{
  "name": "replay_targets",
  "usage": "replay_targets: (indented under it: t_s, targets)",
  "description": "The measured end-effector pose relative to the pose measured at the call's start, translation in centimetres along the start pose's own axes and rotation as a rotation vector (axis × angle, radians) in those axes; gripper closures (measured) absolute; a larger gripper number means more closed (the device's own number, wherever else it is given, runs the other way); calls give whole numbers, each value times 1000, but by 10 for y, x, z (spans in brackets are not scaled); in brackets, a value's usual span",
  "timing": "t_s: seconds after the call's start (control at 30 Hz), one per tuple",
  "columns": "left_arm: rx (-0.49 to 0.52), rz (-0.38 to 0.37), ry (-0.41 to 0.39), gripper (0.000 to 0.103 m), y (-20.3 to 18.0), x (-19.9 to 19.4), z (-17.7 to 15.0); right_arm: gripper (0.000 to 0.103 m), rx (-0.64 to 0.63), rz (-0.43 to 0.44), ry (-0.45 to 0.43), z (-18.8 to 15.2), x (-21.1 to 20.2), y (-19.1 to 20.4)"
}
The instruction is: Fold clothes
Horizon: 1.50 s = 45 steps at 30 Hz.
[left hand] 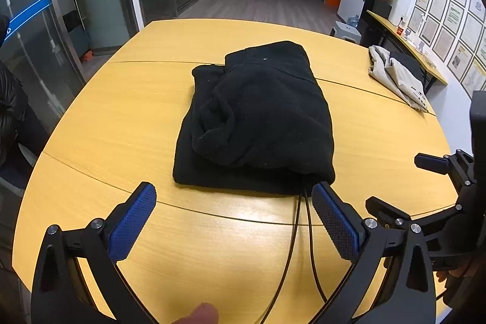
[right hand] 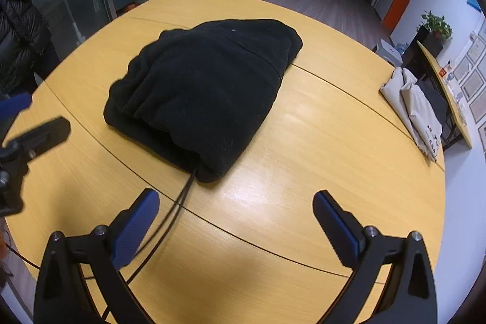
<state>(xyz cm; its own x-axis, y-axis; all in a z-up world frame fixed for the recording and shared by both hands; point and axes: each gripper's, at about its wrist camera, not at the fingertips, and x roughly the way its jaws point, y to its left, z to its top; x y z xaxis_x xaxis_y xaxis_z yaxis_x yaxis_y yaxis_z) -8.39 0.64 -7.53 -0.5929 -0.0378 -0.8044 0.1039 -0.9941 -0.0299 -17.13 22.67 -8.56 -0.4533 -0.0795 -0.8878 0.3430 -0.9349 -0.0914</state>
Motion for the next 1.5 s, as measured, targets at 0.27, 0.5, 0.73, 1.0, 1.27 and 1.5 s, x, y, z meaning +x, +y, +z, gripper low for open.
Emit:
replay_targets:
  t_s: [0.27,0.5,0.73,1.0,1.27,1.5]
  targets:
    - [-10,-5,17,0,3,-2,-5,0,17,-9,3,0,-1,-5]
    - [-4,-9,25,0,1,-1,-3,0,22,-19,4,-1,0,-3]
    - [-8,-8,33,0,3,1,-3,0,27,-26,11,-1,1,-3]
    - [-1,-9,36,0,2,4,-3,0,24,-26,13,1,1,2]
    - [-6,-18,38,0,5,5,-3,0,23,-23,18,2,3,2]
    - [-5,-16,41,0,6,5,-3,0,19,-26,21,4,4,5]
